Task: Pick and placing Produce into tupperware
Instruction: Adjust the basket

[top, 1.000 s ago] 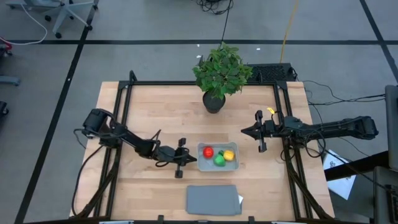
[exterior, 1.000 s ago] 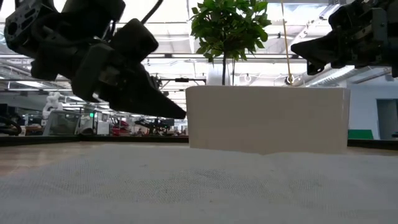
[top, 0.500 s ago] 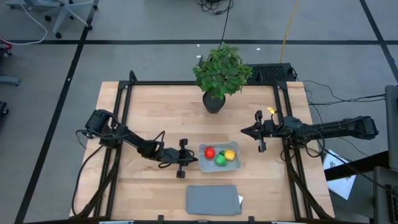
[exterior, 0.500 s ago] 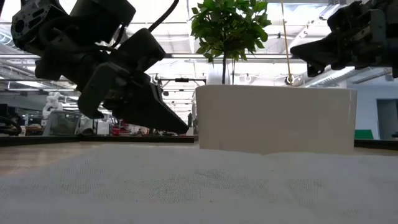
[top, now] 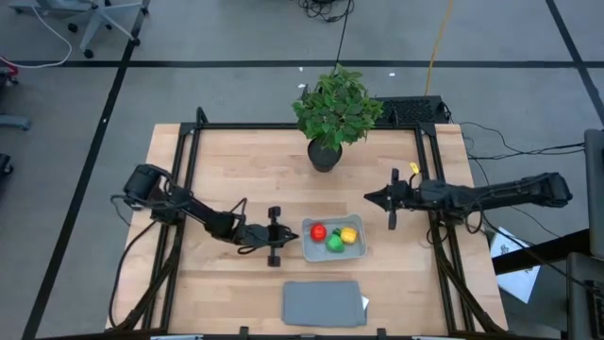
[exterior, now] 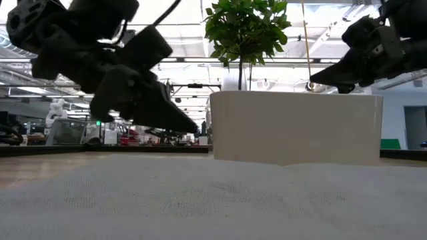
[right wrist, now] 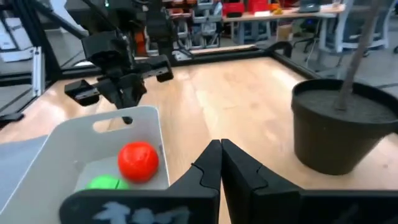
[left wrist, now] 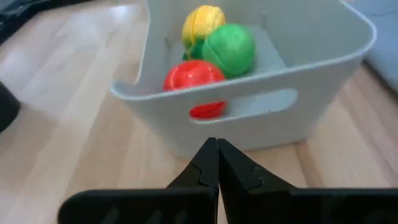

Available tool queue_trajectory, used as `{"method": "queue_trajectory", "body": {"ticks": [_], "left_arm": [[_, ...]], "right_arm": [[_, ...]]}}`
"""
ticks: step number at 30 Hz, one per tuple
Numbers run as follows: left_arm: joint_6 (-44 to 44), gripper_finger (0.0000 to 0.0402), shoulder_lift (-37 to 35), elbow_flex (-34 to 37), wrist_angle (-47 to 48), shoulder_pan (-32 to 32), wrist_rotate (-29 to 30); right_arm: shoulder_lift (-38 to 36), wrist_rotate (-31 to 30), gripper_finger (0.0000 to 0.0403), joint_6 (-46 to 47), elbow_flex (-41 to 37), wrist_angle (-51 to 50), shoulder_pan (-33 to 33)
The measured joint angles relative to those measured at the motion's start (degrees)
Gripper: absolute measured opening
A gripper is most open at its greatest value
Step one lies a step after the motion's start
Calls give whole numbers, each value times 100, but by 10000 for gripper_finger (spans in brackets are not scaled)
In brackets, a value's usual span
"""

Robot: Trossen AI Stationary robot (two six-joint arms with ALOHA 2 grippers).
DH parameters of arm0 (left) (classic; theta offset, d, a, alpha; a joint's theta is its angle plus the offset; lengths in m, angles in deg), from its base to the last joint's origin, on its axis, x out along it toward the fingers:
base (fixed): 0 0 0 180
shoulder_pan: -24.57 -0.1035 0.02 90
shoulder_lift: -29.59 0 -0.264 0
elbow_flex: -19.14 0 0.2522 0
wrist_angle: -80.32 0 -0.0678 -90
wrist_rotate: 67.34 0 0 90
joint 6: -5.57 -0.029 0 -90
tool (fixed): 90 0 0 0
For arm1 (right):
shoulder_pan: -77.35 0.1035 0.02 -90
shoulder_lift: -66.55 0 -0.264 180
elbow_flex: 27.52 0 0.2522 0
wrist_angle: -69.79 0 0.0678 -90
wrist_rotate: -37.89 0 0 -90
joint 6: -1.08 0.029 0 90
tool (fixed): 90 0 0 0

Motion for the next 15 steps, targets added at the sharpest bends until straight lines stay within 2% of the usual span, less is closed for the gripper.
{"method": "queue_trajectory", "body": {"ticks": [4,7,11,15], "left_arm": [[2,0,-438,295,-20,50,158],[-35,0,-792,625,-68,166,580],[-254,0,-1282,1151,-706,389,1196],[-612,0,-1830,1765,-1573,497,1231]], "right_arm": [[-233,-308,0,-8,2,-274,223],[-416,-385,0,104,1,-570,392],[-618,-813,0,198,-2,-1056,647],[-699,-899,0,300,-2,-1185,843]]}}
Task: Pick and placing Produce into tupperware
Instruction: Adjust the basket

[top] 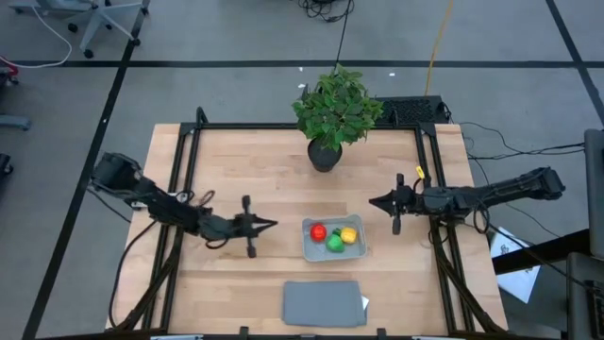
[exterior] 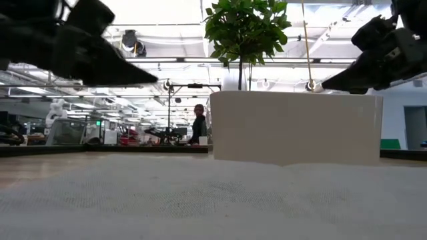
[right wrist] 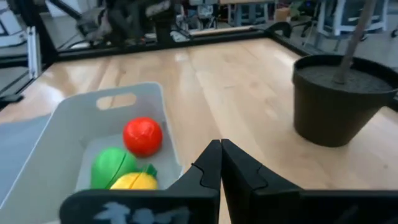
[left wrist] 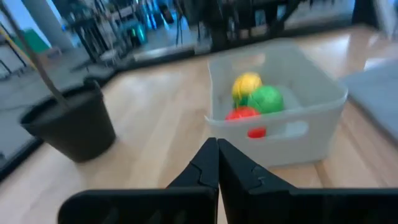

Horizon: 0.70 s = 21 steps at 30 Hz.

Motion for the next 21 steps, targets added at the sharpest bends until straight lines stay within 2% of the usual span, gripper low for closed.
{"method": "queue_trajectory", "body": {"ticks": [3,7,12,15,21], "left_arm": [[-142,0,-503,379,-394,11,-31],[-388,0,-1157,770,-414,-8,-73],[-737,0,-1944,1098,-428,-11,-69],[-762,0,-2367,1281,-386,-11,-67],[-870,0,-2816,1408,-240,-11,-66]], "right_arm": [[8,0,0,31,2,-117,155],[11,-10,0,32,-56,-69,381],[-20,-429,0,64,-61,-276,682],[-45,-457,0,323,-61,-550,762],[67,-412,0,782,-66,-762,889]]}}
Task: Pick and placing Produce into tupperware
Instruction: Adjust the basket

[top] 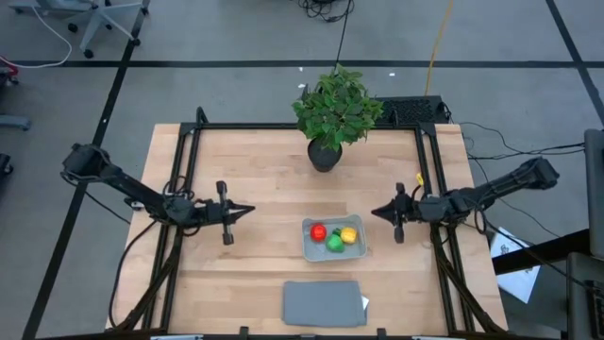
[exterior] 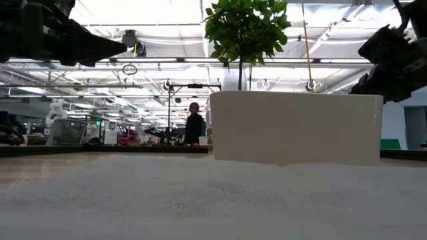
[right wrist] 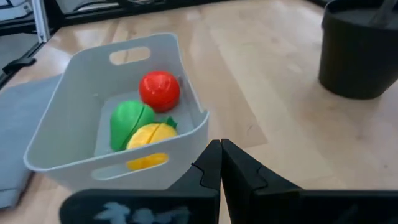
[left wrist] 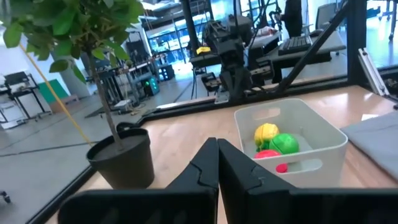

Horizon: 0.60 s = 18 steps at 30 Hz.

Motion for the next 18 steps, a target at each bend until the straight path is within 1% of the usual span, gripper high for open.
{"method": "queue_trajectory", "body": {"ticks": [7,12,15,18], "left_arm": [[-186,1,-64,2,37,0,2],[-214,1,-71,1,36,0,3],[-247,1,-101,0,18,0,9],[-270,1,-108,0,26,0,11]], "right_arm": [[327,147,0,317,0,75,222],[700,234,0,450,-2,261,375],[977,476,0,411,-91,790,431],[1273,491,0,427,-181,1181,429]]}}
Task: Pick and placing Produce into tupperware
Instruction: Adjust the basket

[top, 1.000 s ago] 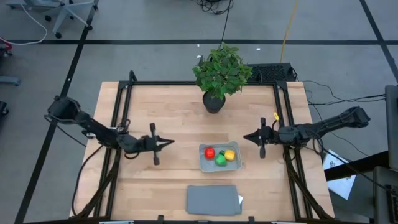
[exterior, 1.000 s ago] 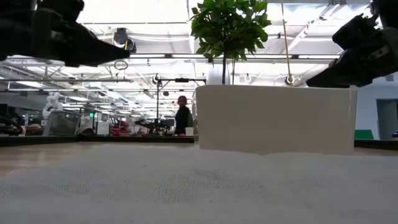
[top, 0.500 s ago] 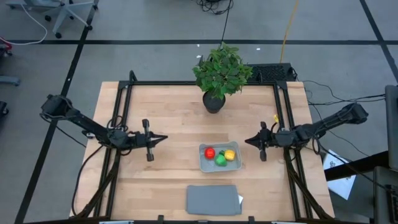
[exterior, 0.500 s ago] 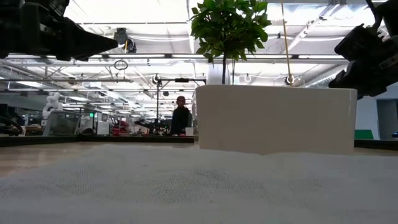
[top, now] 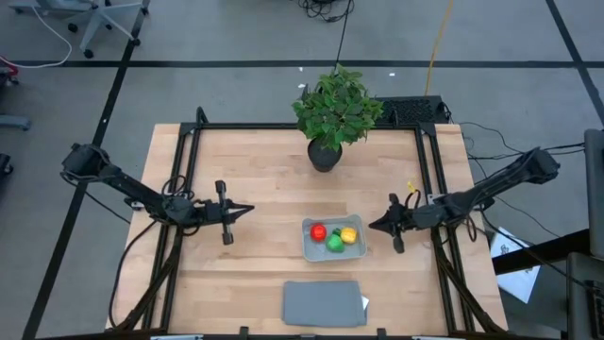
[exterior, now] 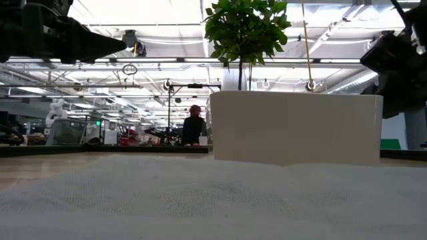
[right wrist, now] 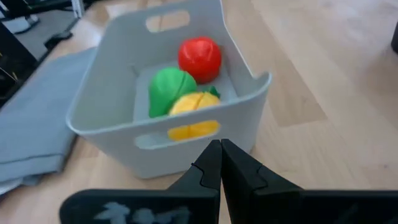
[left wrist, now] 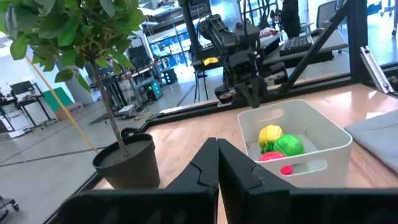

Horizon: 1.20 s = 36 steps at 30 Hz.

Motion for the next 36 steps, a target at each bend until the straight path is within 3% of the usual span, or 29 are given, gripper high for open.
{"method": "queue_trajectory", "body": {"ticks": [12,36], "left_arm": [[-5,1,0,0,1,0,0],[-12,1,0,0,12,0,0]], "right_arm": [[1103,-35,0,15,-216,1620,-7],[2472,117,0,192,-226,3052,-7]]}}
